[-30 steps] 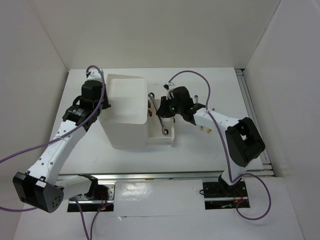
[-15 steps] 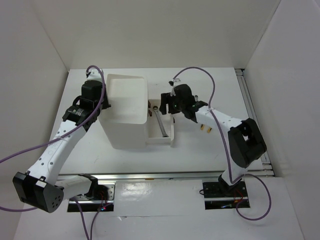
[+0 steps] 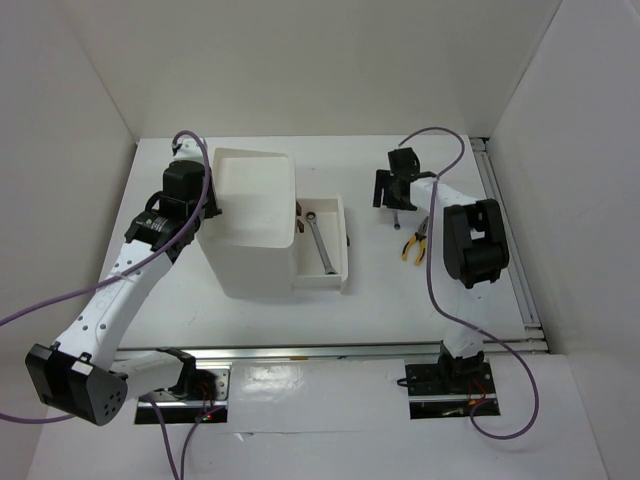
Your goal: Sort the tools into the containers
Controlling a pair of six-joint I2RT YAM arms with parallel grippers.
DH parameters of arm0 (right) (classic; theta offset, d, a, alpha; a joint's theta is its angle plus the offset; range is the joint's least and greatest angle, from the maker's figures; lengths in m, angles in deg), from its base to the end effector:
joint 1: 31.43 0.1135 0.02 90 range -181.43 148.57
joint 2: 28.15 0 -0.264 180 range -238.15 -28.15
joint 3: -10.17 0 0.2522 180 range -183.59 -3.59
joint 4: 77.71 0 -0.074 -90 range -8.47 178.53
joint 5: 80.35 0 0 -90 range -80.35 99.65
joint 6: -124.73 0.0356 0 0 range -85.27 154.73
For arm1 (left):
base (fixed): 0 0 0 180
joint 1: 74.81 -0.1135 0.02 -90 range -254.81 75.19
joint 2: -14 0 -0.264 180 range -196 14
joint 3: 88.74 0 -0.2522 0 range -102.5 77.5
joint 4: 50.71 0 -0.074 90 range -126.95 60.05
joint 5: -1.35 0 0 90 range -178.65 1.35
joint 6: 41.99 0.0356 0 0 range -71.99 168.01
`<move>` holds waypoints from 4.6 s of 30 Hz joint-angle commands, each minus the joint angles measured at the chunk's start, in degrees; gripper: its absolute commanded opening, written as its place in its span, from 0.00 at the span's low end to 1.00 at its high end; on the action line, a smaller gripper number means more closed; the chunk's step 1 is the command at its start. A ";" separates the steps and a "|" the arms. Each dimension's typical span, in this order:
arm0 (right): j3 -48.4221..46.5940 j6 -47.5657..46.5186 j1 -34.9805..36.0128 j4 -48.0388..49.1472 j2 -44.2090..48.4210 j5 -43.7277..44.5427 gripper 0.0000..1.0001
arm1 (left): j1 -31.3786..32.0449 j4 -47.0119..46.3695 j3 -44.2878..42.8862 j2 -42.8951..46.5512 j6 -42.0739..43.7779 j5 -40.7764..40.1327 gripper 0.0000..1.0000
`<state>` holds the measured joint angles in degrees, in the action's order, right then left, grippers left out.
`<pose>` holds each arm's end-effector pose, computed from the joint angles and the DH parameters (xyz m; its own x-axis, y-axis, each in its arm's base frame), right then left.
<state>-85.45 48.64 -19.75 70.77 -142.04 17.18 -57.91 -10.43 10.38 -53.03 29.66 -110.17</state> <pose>0.4289 0.0839 0.1924 -0.7543 0.0874 -0.6507 0.0654 0.9962 0.0581 0.2504 -0.0624 0.3693 -0.3904 -0.1875 -0.9013 -0.1757 0.9762 -0.1269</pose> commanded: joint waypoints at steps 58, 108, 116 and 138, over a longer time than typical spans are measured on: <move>11.47 5.69 16.27 0.90 19.86 16.54 0.00 | 0.76 5.64 1.37 -1.35 -4.50 6.84 0.28; 22.63 27.83 30.68 33.38 5.17 -3.65 0.00 | 0.76 5.64 1.37 -1.88 -4.50 7.90 0.28; 32.38 27.59 31.47 51.28 11.92 -10.57 0.00 | 0.76 5.64 1.37 -1.88 -4.50 7.90 0.28; 23.95 20.64 7.40 -1.85 18.27 20.08 0.68 | 0.76 5.64 1.37 -1.88 -4.50 8.42 0.29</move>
<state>-60.89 72.55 -11.05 70.07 -122.28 39.19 -58.15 -10.45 10.34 -53.14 29.63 -109.58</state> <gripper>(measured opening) 0.681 0.327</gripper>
